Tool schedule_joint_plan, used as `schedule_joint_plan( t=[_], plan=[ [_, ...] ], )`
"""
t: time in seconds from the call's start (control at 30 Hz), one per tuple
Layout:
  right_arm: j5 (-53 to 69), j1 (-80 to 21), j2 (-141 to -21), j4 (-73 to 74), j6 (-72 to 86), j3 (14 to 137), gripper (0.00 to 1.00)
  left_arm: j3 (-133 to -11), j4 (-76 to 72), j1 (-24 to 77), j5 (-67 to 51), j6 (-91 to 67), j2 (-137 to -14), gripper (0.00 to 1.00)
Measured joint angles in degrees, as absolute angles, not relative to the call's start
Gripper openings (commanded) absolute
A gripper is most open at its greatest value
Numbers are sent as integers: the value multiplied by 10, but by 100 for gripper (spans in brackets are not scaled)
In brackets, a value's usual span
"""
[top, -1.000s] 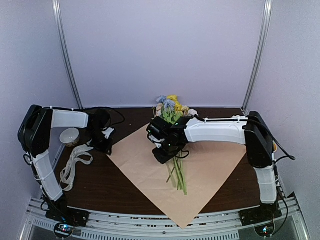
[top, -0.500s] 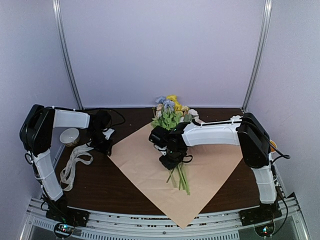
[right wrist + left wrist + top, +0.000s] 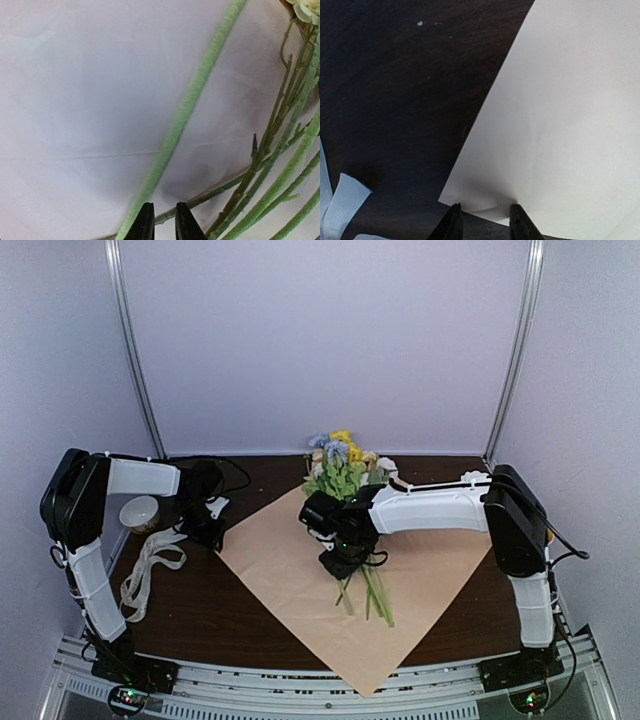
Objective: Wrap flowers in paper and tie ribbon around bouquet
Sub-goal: Adjust the fake flower on the flattened wrapping paper.
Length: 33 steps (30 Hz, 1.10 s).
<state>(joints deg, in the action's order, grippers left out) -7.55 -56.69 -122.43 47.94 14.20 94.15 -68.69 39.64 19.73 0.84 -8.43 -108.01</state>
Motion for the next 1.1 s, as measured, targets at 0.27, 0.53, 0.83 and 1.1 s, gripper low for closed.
schedule_joint_plan(
  t=[0.27,0.53,0.83,1.1],
  plan=[
    [-29,-599,-1205,439,133,918,17,-687,396,197,8,-84,-1080,35],
    [-62,-598,-1207,451,135,898,16,-688,397,197,8,-84,-1081,35],
    [-80,-598,-1205,451,152,881,17,-689,399,197,8,-84,-1082,35],
    [-64,-598,-1115,432,180,839,20,-690,400,197,8,-84,-1082,35]
  ],
)
